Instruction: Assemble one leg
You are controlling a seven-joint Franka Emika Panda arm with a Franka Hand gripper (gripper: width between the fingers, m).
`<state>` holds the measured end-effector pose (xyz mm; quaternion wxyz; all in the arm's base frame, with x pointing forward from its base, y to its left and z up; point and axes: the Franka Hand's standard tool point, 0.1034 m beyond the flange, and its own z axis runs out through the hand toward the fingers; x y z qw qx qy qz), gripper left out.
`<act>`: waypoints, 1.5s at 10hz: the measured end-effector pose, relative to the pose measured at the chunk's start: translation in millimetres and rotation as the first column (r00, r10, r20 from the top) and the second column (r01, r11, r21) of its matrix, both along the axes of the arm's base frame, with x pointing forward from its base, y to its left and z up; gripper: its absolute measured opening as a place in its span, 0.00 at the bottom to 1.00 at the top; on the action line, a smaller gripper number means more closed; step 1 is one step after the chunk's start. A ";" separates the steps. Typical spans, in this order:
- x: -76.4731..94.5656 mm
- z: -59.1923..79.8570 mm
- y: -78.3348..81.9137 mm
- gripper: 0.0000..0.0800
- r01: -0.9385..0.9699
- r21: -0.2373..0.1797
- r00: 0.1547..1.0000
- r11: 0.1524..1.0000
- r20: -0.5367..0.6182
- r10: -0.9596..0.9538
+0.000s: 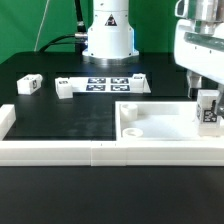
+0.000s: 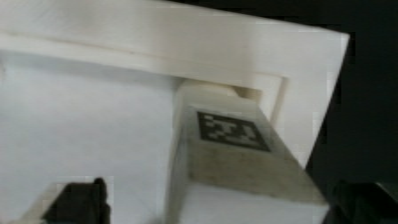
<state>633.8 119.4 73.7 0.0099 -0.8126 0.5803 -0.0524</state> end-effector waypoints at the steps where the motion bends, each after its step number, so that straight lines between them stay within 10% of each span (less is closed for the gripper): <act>1: -0.3 -0.1 2.4 0.81 -0.110 -0.008 0.994 0.994 -0.005 0.110; 13: 8.6 4.2 -4.1 0.81 -0.901 -0.093 0.432 0.423 -0.114 0.895; 15: 8.6 4.3 -4.2 0.47 -0.898 -0.094 0.439 0.430 -0.113 0.891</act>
Offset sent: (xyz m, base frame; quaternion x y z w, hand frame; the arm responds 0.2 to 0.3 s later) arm 0.0084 0.0072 -0.0051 0.0126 0.0046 -0.2302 0.9731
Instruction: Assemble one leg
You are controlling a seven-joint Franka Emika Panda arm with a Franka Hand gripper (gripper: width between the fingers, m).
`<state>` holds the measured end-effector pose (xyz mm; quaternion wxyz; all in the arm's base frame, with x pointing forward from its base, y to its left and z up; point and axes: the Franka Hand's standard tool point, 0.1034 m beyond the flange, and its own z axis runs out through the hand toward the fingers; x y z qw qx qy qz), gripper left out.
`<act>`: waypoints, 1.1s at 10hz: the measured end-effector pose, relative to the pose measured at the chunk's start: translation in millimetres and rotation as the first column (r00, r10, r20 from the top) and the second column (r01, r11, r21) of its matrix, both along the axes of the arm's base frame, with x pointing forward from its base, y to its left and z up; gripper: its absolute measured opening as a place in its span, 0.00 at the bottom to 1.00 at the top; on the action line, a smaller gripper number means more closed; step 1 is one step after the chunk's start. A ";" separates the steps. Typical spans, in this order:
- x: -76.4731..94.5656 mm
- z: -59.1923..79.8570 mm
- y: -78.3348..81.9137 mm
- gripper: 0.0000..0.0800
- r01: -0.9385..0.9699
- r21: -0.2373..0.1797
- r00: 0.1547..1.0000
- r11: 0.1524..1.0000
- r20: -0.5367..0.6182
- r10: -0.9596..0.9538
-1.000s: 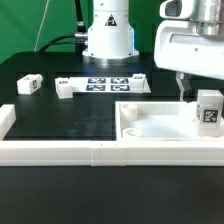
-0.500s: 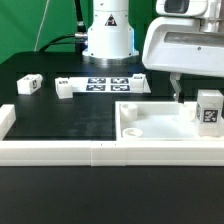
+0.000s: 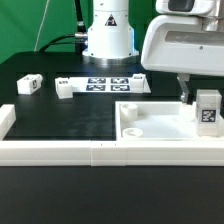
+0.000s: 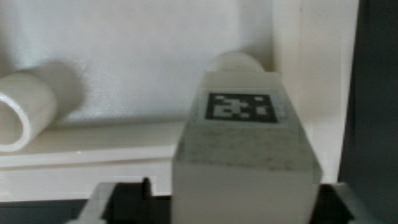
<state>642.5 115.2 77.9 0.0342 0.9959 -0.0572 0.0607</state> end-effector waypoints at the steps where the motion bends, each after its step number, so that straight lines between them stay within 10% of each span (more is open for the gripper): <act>1: -0.3 -0.3 0.0 0.36 0.041 0.005 0.999 0.999 0.002 -0.041; 6: -3.6 -2.1 4.2 0.36 0.451 0.062 0.892 0.890 0.014 -0.453; 11: -7.9 -3.4 0.1 0.36 0.890 0.134 0.440 0.436 -0.007 -0.898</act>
Offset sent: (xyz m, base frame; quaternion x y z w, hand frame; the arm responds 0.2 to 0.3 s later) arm 0.0000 0.0000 0.0000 0.0000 0.0000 0.2377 0.9713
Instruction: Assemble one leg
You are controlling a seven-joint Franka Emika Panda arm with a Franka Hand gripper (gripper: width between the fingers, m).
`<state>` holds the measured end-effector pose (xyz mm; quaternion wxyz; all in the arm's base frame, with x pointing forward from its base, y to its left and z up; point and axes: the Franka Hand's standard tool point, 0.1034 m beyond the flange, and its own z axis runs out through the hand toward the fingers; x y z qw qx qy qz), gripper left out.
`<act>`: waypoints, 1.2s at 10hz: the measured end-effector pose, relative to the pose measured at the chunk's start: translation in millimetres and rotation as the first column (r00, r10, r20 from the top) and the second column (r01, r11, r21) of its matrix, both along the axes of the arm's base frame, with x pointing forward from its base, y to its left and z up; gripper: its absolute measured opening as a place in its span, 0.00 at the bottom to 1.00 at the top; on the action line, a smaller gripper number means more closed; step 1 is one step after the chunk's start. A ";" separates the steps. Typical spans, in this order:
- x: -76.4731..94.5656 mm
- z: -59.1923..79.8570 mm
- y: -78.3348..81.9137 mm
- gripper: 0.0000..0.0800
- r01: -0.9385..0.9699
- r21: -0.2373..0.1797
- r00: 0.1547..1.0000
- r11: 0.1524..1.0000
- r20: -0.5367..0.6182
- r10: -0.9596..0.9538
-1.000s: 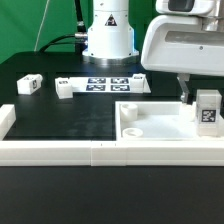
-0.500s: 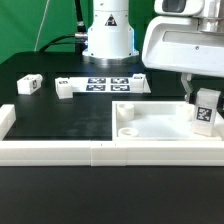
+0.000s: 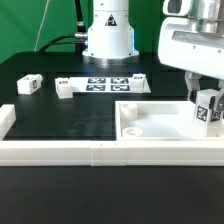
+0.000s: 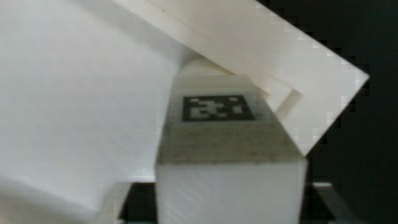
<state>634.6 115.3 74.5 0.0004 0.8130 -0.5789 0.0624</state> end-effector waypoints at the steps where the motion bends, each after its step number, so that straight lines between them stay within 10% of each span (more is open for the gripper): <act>1: -1.1 0.0 -0.4 0.36 0.124 0.008 0.992 0.992 0.009 -0.124; 9: -3.8 -1.4 -2.2 0.37 0.506 0.088 0.860 0.858 0.027 -0.510; 11: -4.2 -2.4 -1.8 0.74 0.474 0.083 0.878 0.877 0.026 -0.478; 12: -3.1 -2.1 0.8 0.74 0.392 0.075 0.918 0.917 0.036 -0.395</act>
Offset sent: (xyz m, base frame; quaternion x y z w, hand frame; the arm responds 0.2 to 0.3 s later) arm -0.0035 -0.0044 -0.0054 -0.0289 -0.0023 0.2752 0.9609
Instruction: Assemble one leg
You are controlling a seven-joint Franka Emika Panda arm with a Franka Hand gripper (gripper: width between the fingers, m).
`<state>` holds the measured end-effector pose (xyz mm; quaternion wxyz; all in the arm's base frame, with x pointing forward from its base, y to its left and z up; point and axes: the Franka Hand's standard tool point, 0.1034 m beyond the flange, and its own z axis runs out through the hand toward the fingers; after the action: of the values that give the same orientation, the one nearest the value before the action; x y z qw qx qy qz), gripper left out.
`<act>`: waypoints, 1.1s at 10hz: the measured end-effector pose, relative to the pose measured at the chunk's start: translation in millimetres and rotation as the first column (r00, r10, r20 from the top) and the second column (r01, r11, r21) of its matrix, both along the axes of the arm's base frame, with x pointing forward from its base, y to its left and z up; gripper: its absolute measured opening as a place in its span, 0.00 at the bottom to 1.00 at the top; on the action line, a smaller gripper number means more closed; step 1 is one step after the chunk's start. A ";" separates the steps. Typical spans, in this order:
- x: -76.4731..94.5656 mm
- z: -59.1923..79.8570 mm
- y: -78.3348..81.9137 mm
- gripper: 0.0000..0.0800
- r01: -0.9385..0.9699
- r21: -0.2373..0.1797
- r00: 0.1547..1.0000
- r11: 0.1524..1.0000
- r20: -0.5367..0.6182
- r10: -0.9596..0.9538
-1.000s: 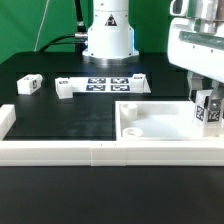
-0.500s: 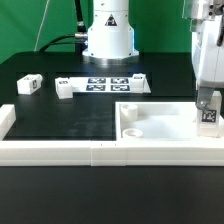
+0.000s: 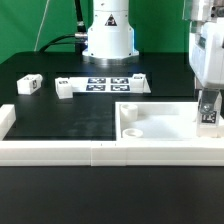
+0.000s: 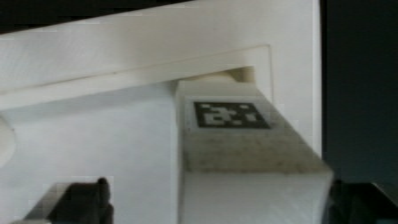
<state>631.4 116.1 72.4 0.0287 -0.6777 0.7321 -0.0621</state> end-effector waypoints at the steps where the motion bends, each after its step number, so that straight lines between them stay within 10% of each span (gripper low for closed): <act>1: 0.4 -0.6 3.0 0.80 -0.154 -0.018 0.988 0.988 0.002 0.154; 6: 2.9 0.4 15.4 0.81 -0.654 -0.083 0.756 0.752 -0.029 0.654; 11: 5.9 1.2 7.6 0.81 -0.960 -0.122 0.267 0.251 -0.135 0.954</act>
Offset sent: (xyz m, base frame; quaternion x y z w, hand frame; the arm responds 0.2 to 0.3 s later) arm 0.0023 0.0173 0.0003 -0.0047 -0.0083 -0.3096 0.9508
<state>637.4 123.7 73.6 -0.0125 -0.9827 0.1636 -0.0861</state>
